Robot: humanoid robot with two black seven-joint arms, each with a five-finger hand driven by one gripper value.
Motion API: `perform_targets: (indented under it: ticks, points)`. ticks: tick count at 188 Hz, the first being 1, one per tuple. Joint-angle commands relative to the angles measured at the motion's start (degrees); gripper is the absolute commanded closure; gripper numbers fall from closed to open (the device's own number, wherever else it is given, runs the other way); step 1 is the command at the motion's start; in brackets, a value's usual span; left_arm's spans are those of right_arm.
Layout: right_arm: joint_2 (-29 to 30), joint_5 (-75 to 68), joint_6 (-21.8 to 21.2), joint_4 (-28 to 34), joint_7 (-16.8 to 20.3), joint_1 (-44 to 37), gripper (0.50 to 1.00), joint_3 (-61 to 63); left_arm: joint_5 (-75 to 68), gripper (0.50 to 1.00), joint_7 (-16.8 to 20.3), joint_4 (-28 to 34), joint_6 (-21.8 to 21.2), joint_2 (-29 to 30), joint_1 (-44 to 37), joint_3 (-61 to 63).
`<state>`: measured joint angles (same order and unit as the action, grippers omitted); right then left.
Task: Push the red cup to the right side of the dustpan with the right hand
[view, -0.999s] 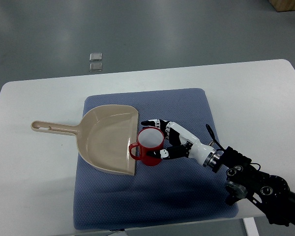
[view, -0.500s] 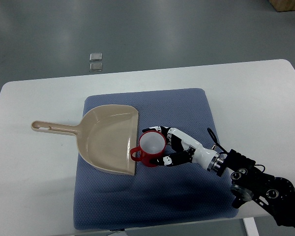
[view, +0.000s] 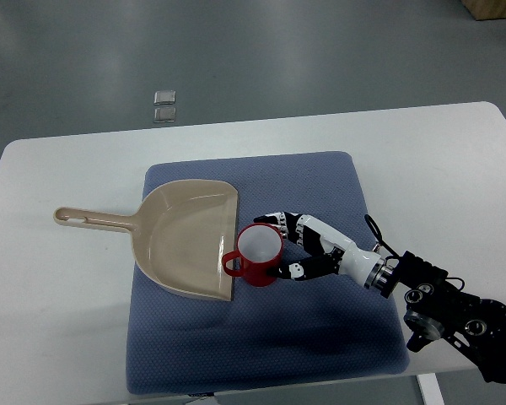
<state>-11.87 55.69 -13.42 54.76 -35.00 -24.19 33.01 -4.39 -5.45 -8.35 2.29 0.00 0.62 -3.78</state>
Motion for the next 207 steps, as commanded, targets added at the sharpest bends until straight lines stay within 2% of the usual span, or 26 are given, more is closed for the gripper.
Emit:
perform_targets:
  ticks: [1, 66, 118, 167, 207]
  points:
    - [-0.7, -0.2, 0.0, -0.1, 0.0, -0.1, 0.615, 0.5, 0.0, 0.5, 0.0, 0.0, 0.0, 0.0, 0.0, 0.0]
    - [-4.4, -1.8, -1.8, -0.4, 0.0, -0.4, 0.615, 1.2, 0.0, 0.5, 0.1, 0.0, 0.0, 0.0, 0.0, 0.0]
    - [-7.1, -11.4, -1.8, -4.4, 0.0, -3.9, 0.615, 3.6, 0.0, 0.5, 0.0, 0.0, 0.0, 0.0, 0.0, 0.0]
    - [-8.2, -17.7, -0.8, -8.5, 0.0, -5.4, 0.615, 5.0, 0.0, 0.5, 0.0, 0.0, 0.0, 0.0, 0.0, 0.0]
    - [-7.5, -19.2, 2.9, -9.5, 0.0, -5.3, 0.615, 7.7, 0.0, 0.5, 0.0, 0.0, 0.0, 0.0, 0.0, 0.0]
